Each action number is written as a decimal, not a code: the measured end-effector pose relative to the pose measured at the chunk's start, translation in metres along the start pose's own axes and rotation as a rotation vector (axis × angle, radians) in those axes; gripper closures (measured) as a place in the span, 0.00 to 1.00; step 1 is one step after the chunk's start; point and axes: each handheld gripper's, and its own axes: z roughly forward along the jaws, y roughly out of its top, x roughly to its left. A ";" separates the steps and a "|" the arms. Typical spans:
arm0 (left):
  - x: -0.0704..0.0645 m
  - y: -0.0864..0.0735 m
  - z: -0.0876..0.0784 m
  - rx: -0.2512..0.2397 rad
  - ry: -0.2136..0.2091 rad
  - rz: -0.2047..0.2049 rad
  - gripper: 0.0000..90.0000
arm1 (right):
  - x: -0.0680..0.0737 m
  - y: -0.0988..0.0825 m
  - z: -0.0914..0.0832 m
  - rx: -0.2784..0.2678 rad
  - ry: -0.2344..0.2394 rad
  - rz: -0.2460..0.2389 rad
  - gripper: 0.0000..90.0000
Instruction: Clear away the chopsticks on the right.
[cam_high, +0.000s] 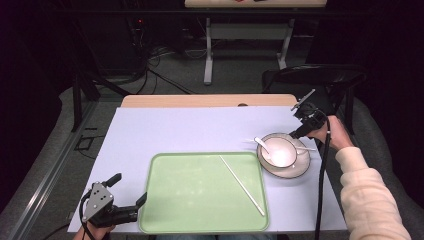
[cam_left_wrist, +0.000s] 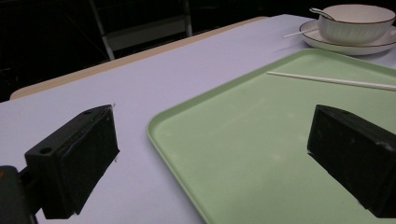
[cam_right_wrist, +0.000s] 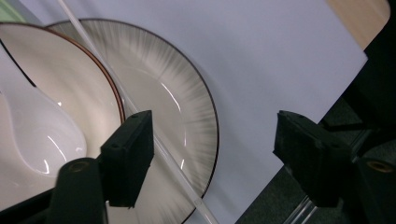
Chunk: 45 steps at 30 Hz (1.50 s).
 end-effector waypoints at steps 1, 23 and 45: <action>0.000 0.000 0.000 0.000 0.000 0.001 0.02 | -0.001 -0.001 0.003 0.021 0.006 0.000 0.36; 0.000 0.000 0.000 -0.001 -0.002 0.007 0.02 | 0.004 -0.021 0.040 0.162 0.161 -0.058 0.73; 0.000 0.000 0.000 0.000 0.000 0.007 0.02 | 0.012 -0.032 0.046 0.111 0.139 0.002 0.93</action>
